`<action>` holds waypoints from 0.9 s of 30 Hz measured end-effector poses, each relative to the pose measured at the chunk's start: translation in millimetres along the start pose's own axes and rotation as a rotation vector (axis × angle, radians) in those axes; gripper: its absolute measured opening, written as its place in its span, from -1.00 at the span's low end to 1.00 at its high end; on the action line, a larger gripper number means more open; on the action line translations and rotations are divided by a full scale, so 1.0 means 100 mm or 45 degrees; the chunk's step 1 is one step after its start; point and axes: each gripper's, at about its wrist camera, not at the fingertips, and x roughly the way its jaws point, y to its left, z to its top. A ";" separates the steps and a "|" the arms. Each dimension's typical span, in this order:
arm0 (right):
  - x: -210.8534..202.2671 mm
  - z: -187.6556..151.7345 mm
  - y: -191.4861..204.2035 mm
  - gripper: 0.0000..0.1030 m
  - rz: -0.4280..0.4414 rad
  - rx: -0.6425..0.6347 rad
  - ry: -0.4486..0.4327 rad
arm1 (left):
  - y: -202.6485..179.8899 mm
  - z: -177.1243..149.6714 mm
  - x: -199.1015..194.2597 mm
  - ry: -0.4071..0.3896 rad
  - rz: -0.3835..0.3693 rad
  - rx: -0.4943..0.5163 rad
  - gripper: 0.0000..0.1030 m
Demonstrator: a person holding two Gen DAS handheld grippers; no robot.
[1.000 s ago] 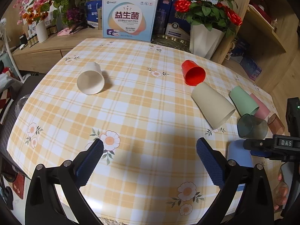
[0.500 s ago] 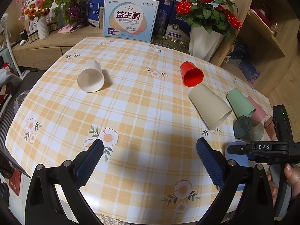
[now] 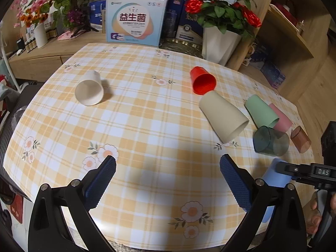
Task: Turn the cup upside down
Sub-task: 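Rotate the blue cup base up with the right tool and lower it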
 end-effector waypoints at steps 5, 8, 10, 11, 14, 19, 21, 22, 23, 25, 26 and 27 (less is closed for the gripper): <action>-0.26 -0.07 -0.12 0.05 -0.011 -0.016 -0.071 | -0.13 0.01 0.03 0.011 -0.018 0.033 0.88; -0.44 -0.10 -0.21 0.05 -0.025 -0.005 -0.123 | -0.19 0.02 0.06 0.018 -0.028 0.037 0.88; -0.55 -0.11 -0.29 0.04 -0.040 0.005 -0.157 | -0.23 0.03 0.07 0.020 -0.034 0.040 0.88; -0.60 -0.11 -0.32 0.04 -0.049 0.008 -0.173 | -0.25 0.03 0.07 0.021 -0.035 0.042 0.88; -0.80 -0.08 -0.44 0.04 -0.099 -0.001 -0.232 | -0.31 0.04 0.08 0.022 -0.039 0.058 0.88; -1.08 0.02 -0.70 0.04 -0.250 -0.009 -0.277 | -0.38 0.04 0.09 0.023 -0.046 0.073 0.88; -1.14 0.07 -0.81 0.04 -0.317 -0.004 -0.281 | -0.40 0.04 0.09 0.026 -0.047 0.074 0.88; -1.17 0.10 -0.87 0.04 -0.356 -0.004 -0.286 | -0.40 0.04 0.10 0.027 -0.048 0.073 0.88; -1.18 0.12 -0.91 0.04 -0.383 -0.007 -0.293 | -0.41 0.04 0.10 0.028 -0.048 0.073 0.88; -1.20 0.17 -0.99 0.04 -0.444 -0.020 -0.310 | -0.42 0.03 0.10 0.031 -0.047 0.073 0.88; -1.21 0.20 -1.02 0.04 -0.470 -0.026 -0.322 | -0.42 0.03 0.11 0.033 -0.047 0.075 0.88; -1.21 0.23 -1.04 0.04 -0.486 -0.035 -0.332 | -0.43 0.03 0.11 0.034 -0.045 0.076 0.88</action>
